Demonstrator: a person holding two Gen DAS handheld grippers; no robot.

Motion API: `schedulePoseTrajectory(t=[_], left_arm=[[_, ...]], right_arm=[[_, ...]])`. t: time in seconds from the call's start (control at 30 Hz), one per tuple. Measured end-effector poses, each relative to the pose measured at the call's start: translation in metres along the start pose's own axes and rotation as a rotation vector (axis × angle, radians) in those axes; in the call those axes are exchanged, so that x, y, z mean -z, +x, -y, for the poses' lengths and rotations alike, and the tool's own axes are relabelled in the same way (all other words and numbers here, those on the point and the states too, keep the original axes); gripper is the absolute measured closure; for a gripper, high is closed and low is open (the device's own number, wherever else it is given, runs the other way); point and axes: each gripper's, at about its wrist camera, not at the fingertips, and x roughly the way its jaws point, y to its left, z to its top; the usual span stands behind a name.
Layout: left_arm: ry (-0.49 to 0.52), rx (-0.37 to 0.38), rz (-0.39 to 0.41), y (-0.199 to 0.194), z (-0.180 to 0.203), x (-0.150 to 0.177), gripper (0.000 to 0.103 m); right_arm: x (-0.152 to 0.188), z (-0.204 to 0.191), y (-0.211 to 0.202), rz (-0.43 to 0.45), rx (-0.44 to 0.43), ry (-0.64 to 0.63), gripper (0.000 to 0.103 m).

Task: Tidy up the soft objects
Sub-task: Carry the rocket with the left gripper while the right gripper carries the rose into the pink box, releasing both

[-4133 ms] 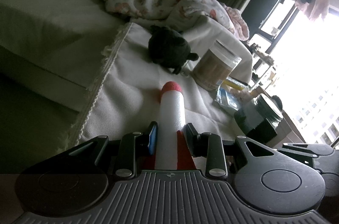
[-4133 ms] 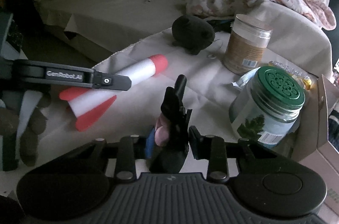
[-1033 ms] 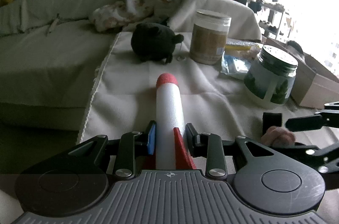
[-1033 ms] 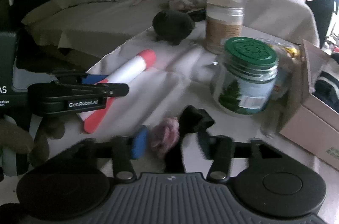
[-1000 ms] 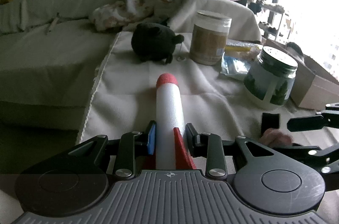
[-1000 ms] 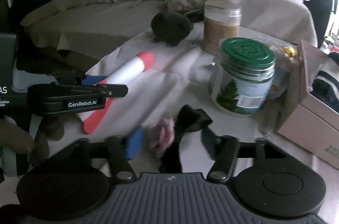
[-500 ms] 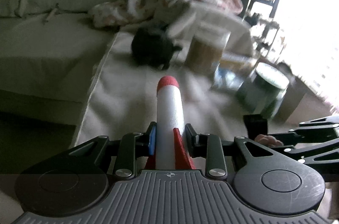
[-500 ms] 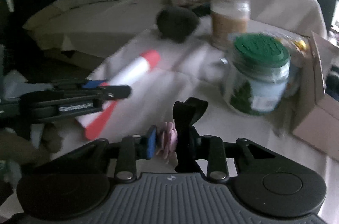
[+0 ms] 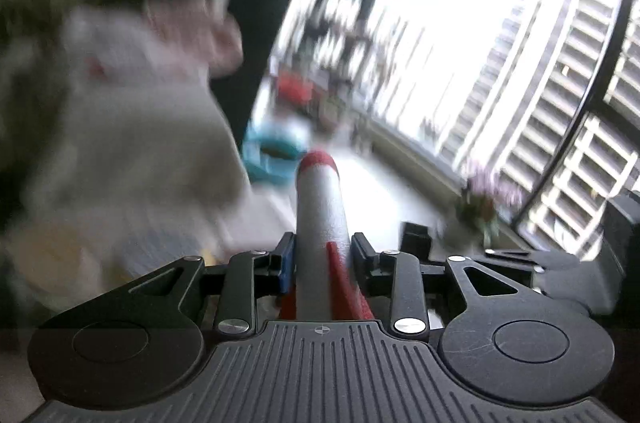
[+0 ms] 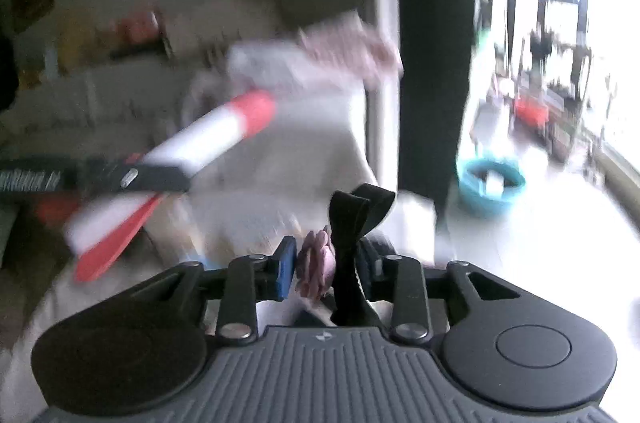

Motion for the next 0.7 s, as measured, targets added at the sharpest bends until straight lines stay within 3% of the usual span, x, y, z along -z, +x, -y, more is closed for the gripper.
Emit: schedulePoseTrajectory(t=[0.07, 0.13, 0.2, 0.33, 0.53, 0.7], left_arm=[[0.013, -0.048, -0.149, 0.037, 0.006, 0.008, 0.071], [0.027, -0.046, -0.210, 0.053, 0.010, 0.017, 0.071], [0.025, -0.011, -0.175, 0.047, 0.009, 0.019, 0.071], [0.030, -0.013, -0.058, 0.006, -0.011, 0.017, 0.071], [0.059, -0.222, 0.044, -0.069, -0.074, 0.028, 0.071], [-0.090, -0.417, 0.126, -0.112, -0.162, 0.028, 0.071]], right_arm=[[0.020, 0.017, 0.014, -0.068, 0.042, 0.019, 0.067], [0.037, 0.027, 0.018, -0.091, 0.070, 0.018, 0.060], [0.046, 0.034, 0.018, -0.087, 0.074, 0.031, 0.049], [0.050, 0.035, 0.015, -0.070, 0.059, 0.074, 0.048], [0.050, 0.017, 0.008, -0.044, 0.019, 0.039, 0.044], [0.030, -0.019, -0.004, -0.039, -0.051, 0.030, 0.038]])
